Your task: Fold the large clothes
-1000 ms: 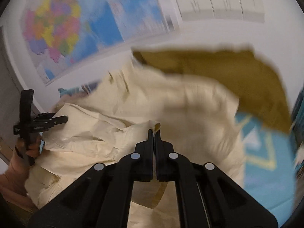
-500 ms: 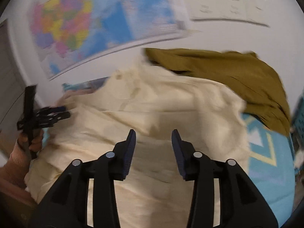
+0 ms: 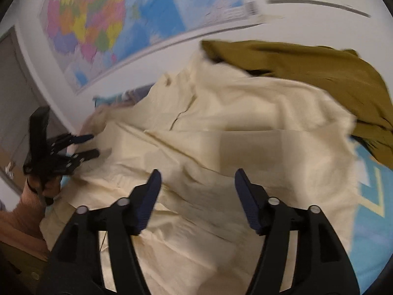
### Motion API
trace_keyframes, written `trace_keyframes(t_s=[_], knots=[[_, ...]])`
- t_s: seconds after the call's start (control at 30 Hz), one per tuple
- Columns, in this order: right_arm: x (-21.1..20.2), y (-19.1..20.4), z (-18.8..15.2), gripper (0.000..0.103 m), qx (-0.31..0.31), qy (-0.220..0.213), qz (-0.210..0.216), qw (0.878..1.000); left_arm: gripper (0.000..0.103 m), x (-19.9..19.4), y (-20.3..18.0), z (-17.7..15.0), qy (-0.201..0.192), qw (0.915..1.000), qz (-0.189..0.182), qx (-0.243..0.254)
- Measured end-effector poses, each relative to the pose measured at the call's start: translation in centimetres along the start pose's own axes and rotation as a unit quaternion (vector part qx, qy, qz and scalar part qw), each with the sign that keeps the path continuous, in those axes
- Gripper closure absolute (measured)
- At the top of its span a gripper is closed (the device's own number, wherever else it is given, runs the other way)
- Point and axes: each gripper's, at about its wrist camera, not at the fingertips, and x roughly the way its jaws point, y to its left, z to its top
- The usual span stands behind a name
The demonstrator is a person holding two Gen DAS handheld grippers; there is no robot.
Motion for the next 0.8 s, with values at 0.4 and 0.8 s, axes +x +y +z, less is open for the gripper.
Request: trace_keyframes(t_s=[0.4,0.8], knots=[[1.9,-1.7,-2.5,0.088,0.042,0.061,0.063,0.995,0.027,2.4,-16.3,0.1,0.034,0.969,-0.136,0.204],[-2.0,0.0,0.0,0.087,0.04,-0.011,0.135,0.99,0.1,2.6,-11.9,2.1,0.008,0.9898,-0.114,0.085]])
